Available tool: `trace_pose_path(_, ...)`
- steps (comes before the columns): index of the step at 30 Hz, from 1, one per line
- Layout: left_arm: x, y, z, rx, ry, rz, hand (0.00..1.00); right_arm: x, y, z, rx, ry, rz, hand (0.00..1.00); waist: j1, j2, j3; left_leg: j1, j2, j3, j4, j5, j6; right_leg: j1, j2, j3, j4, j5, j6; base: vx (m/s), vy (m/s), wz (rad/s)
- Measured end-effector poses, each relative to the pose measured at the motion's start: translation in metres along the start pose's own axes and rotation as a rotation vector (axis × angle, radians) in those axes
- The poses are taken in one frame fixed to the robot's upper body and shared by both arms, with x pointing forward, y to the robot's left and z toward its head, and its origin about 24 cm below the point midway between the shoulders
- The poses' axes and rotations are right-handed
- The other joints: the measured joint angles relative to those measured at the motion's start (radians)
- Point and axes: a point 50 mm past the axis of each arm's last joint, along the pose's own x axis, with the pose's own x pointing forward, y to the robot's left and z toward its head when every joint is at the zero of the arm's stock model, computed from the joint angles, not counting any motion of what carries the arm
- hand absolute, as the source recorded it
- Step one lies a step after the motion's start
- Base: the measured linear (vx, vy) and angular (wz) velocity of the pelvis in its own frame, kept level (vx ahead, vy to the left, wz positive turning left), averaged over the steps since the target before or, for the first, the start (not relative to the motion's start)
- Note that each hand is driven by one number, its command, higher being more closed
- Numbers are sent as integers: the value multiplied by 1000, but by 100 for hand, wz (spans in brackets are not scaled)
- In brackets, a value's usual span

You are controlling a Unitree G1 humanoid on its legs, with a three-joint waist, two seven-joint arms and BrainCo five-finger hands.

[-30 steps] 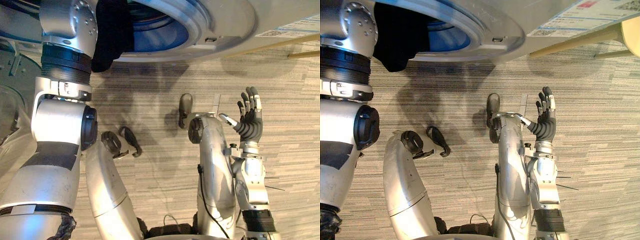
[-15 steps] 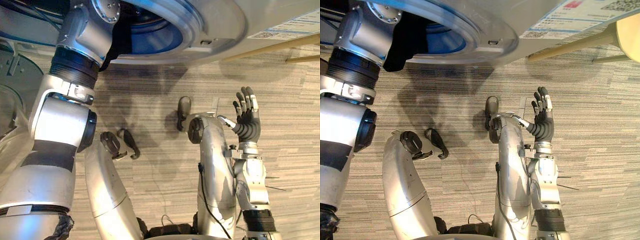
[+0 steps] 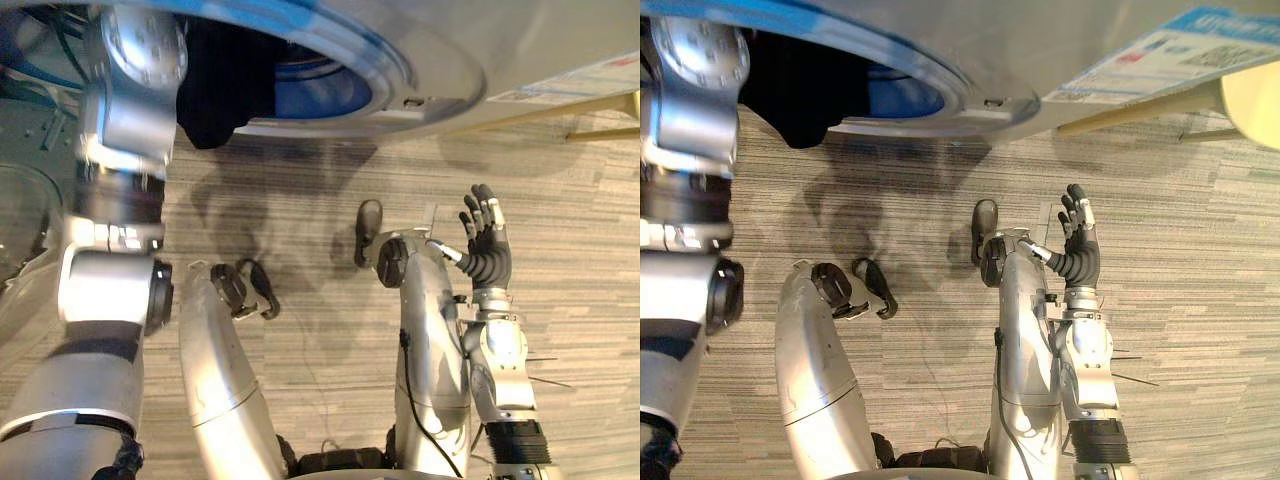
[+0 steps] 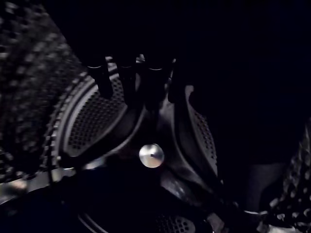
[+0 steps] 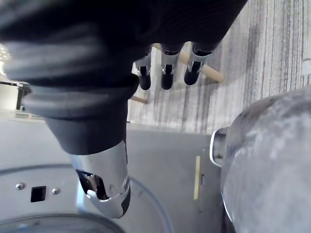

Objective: Pick up the laundry basket with both hands and put the clothes into the washing machine.

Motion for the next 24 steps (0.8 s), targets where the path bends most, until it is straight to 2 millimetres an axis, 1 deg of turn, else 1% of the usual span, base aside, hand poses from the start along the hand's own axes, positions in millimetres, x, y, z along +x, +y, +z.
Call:
trace_pose_path(1,-25,-8,-11,-78,62,-14,0,-2,0,-2,-16,10,-4,0,8,-1,-1,17,-2,-5,-16,5,-7,18,-1,-6,-5,-6,-4,12,-57,14)
trace_pose_path(2,-38,-12,-16,-109,92,-21,0,-3,1,-3,-21,15,-5,0,13,0,-1,27,-2,-6,-23,6,-10,28,-1,-8,-7,-11,-4,19,-77,14)
trace_pose_path(3,-65,-22,-25,-162,164,-43,0,-4,2,-5,-29,27,-11,0,27,0,-1,48,-2,-11,-39,10,-17,50,-1,-16,-13,-18,-8,23,-84,15)
trace_pose_path(4,-92,-32,-31,-212,242,-61,0,-5,4,-9,-38,48,-15,0,35,-2,-6,71,-5,-17,-57,15,-26,75,-2,-24,-20,-27,-14,22,-88,19)
trace_pose_path(5,-106,-36,-34,-231,282,-71,0,-7,7,-12,-36,66,-11,0,37,-1,-17,77,-10,-21,-66,17,-31,83,-4,-27,-22,-31,-17,20,-80,28)
trace_pose_path(6,-132,-44,-38,-261,354,-99,0,-11,11,-20,-35,107,-2,0,40,0,-55,81,-20,-24,-85,24,-38,85,-12,-30,-24,-41,-21,18,-64,22)
trace_pose_path(7,-145,-49,-39,-276,385,-115,0,-13,13,-24,-34,130,1,0,43,0,-76,83,-20,-23,-93,26,-41,86,-13,-32,-27,-44,-24,29,-77,18)
trace_pose_path(8,-165,-53,-39,-302,434,-134,0,-16,14,-31,-42,162,3,0,54,6,-105,92,-20,-29,-106,30,-47,97,-13,-40,-33,-52,-21,29,-72,11)
trace_pose_path(10,-191,-59,-36,-348,491,-154,0,-18,13,-36,-54,189,1,0,67,7,-112,139,-23,-31,-133,36,-59,146,-16,-52,-41,-63,-26,15,-78,16)
trace_pose_path(11,-196,-60,-36,-360,511,-153,0,-18,13,-38,-55,196,0,0,68,7,-122,142,-27,-35,-138,38,-62,151,-17,-56,-44,-65,-28,-7,-68,18)
trace_pose_path(12,-206,-60,-38,-375,553,-148,0,-20,12,-39,-58,204,-3,0,73,8,-142,143,-37,-42,-148,42,-70,154,-20,-59,-45,-68,-30,-9,-67,14)
trace_pose_path(13,-211,-60,-40,-392,578,-140,0,-21,11,-40,-60,208,-10,0,78,9,-143,153,-39,-45,-152,44,-71,164,-23,-63,-45,-70,-32,-10,-68,18)
trace_pose_path(17,-219,-59,-47,-416,642,-115,0,-24,10,-47,-66,243,-20,0,85,8,-143,169,-52,-60,-175,60,-72,193,-38,-80,-46,-88,-25,-34,-89,23)
trace_pose_path(18,-224,-57,-56,-409,683,-99,0,-23,11,-48,-66,252,-18,0,87,8,-143,167,-54,-63,-178,61,-70,193,-44,-84,-45,-91,-30,-45,-85,10)
trace_pose_path(19,-227,-57,-60,-412,708,-94,0,-23,12,-49,-66,257,-14,0,86,8,-143,167,-54,-65,-178,61,-70,193,-44,-86,-44,-91,-30,-51,-92,8)
trace_pose_path(21,-236,-57,-77,-452,820,-53,0,-23,13,-54,-69,285,-10,0,87,8,-143,159,-54,-73,-177,64,-73,192,-44,-93,-44,-91,-30,-34,-65,3)
trace_pose_path(24,-241,-60,-86,-521,901,-11,0,-23,13,-56,-69,300,-10,0,88,8,-143,145,-53,-77,-174,68,-80,183,-45,-97,-43,-91,-31,-22,-59,2)
